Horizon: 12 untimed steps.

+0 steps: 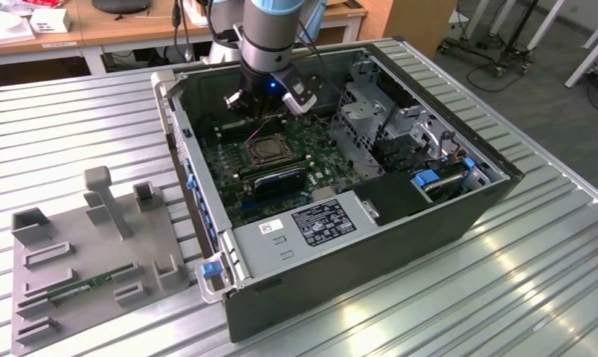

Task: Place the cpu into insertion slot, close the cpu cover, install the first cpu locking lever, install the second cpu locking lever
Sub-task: 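Install the first cpu locking lever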

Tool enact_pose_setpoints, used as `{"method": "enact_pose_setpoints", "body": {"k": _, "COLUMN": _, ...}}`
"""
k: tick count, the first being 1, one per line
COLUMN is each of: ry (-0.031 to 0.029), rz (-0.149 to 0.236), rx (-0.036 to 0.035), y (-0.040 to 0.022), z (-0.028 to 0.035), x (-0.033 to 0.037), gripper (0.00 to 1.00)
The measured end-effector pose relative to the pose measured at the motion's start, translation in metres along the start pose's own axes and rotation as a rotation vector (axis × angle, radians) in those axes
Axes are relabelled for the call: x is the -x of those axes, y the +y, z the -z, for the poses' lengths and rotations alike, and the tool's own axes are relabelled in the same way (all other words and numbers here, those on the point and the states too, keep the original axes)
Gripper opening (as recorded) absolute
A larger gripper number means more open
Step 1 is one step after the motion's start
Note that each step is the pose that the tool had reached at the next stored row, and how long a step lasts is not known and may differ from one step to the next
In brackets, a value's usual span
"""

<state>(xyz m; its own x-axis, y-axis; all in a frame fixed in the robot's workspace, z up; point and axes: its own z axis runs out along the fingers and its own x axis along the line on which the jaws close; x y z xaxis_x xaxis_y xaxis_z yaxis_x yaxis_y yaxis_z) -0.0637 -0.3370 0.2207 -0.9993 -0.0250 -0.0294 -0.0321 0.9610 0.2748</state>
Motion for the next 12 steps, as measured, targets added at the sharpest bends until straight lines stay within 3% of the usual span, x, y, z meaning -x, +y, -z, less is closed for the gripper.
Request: {"method": "enact_pose_setpoints", "body": {"k": 12, "ry": -0.0002, "rz": -0.001, "rx": 0.0, "y": -0.0019, "z": -0.0045, "x": 0.0053, "gripper": 0.11}}
